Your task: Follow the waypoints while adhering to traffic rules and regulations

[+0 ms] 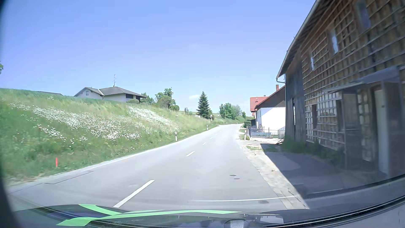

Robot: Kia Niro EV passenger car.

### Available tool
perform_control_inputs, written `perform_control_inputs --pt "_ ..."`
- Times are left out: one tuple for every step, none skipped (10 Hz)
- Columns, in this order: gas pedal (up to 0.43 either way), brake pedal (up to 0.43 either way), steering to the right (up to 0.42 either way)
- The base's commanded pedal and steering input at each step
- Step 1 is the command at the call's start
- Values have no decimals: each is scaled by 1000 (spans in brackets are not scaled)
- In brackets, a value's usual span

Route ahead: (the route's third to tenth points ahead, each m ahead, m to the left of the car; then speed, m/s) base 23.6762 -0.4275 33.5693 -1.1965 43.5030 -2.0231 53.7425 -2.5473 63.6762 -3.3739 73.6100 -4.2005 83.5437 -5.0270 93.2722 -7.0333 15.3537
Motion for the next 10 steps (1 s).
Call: perform_control_inputs --pt "157 0 11" --pt "157 0 10" --pt "169 0 9" --pt "169 0 8" --pt "150 0 9" --pt "138 0 9" --pt "138 0 6" --pt "150 0 5" --pt "157 0 5" --pt "177 0 5"
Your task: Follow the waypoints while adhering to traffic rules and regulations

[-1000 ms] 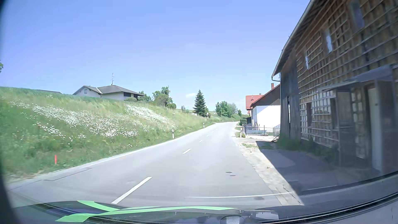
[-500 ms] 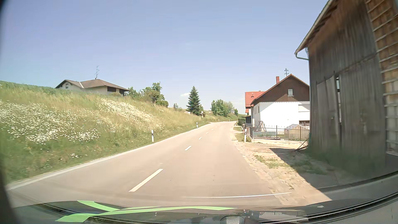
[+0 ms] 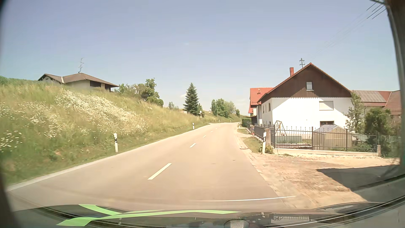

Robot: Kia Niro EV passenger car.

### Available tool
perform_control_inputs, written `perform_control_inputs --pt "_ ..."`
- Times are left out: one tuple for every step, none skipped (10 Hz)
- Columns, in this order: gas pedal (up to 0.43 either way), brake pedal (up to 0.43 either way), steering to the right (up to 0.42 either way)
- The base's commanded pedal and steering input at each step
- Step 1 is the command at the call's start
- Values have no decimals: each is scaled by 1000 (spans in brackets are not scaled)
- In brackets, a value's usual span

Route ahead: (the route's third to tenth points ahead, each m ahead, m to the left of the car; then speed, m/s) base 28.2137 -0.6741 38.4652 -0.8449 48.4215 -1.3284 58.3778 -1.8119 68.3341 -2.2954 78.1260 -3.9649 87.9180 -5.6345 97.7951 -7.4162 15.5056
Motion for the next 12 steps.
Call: perform_control_inputs --pt "177 0 5" --pt "177 0 5" --pt "189 0 5" --pt "189 0 5" --pt "189 0 5" --pt "197 0 5" --pt "197 0 5" --pt "209 0 5" --pt "209 0 5" --pt "209 0 5" --pt "197 0 5" --pt "189 0 5"
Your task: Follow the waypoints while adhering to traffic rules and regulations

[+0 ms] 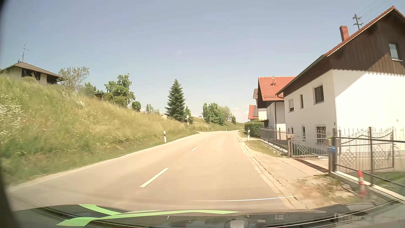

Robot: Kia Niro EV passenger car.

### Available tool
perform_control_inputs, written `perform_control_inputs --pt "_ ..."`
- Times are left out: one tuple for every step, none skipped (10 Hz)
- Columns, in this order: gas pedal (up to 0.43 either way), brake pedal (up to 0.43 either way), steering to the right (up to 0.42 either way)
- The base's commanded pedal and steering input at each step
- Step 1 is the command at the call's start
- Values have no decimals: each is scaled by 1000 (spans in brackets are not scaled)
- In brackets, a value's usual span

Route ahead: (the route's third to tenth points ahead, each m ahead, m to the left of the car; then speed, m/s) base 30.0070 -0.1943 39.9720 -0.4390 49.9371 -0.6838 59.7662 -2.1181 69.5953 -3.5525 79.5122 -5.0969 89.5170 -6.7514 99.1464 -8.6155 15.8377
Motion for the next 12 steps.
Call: perform_control_inputs --pt "189 0 5" --pt "189 0 5" --pt "197 0 5" --pt "197 0 5" --pt "197 0 5" --pt "197 0 5" --pt "189 0 6" --pt "189 0 6" --pt "189 0 7" --pt "189 0 6" --pt "189 0 6" --pt "157 0 6"
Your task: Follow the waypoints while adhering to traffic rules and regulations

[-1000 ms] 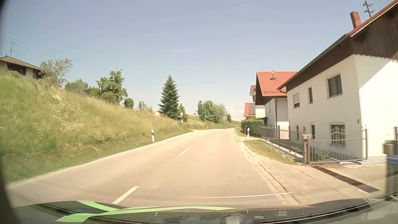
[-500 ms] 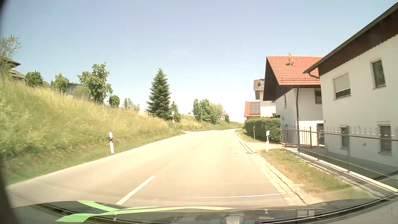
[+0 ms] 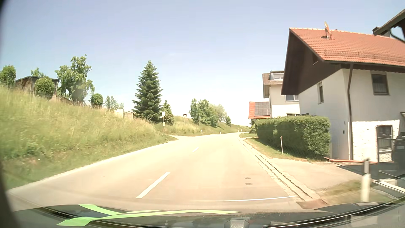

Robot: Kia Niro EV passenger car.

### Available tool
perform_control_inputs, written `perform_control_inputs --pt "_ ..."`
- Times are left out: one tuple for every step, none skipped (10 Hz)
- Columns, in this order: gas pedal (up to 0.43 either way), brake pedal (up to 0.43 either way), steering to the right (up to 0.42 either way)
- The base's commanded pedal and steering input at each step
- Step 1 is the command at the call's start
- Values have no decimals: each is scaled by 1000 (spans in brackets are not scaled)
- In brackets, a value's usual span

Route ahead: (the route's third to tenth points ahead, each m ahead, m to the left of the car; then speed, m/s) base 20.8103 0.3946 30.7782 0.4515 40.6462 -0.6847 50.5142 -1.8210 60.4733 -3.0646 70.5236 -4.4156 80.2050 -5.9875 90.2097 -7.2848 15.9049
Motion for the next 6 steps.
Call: perform_control_inputs --pt "157 0 6" --pt "157 0 6" --pt "157 0 6" --pt "169 0 6" --pt "177 0 5" --pt "189 0 5"
